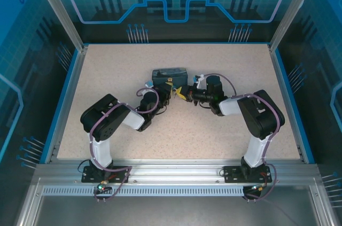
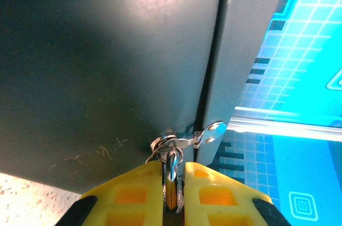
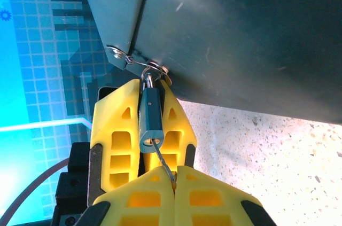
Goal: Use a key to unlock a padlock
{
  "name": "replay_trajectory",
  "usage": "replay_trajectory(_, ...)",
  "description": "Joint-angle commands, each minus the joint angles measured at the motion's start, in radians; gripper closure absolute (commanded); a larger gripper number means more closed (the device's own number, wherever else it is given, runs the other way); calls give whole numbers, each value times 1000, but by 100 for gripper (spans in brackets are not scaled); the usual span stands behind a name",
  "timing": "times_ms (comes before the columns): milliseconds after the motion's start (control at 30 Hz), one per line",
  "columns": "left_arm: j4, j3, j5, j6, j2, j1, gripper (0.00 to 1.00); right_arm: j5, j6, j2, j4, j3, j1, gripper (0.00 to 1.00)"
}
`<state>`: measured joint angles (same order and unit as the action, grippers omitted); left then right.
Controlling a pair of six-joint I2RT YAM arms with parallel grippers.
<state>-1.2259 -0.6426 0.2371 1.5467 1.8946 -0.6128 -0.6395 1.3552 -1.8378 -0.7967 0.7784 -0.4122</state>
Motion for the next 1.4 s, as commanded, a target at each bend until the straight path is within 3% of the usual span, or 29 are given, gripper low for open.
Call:
replay_trajectory(0, -124, -11, -231, 33, -54, -87, 100, 46, 21, -16, 5, 4, -15, 100)
replay_trajectory(567, -124, -18, -238, 35, -45, -82, 100, 5, -37, -7, 21, 15, 5, 100)
replay_trajectory(700, -124, -19, -244, 34, -39, -82, 100, 11, -146, 19, 181, 95, -16, 100)
replay_trajectory(1067, -138, -9, -247, 33, -37, -82, 100, -34, 319, -153, -259, 95, -7, 100)
replay_trajectory(1367, -144, 0, -250, 33, -33, -83, 100, -59, 323, -124, -202, 165, -8, 100)
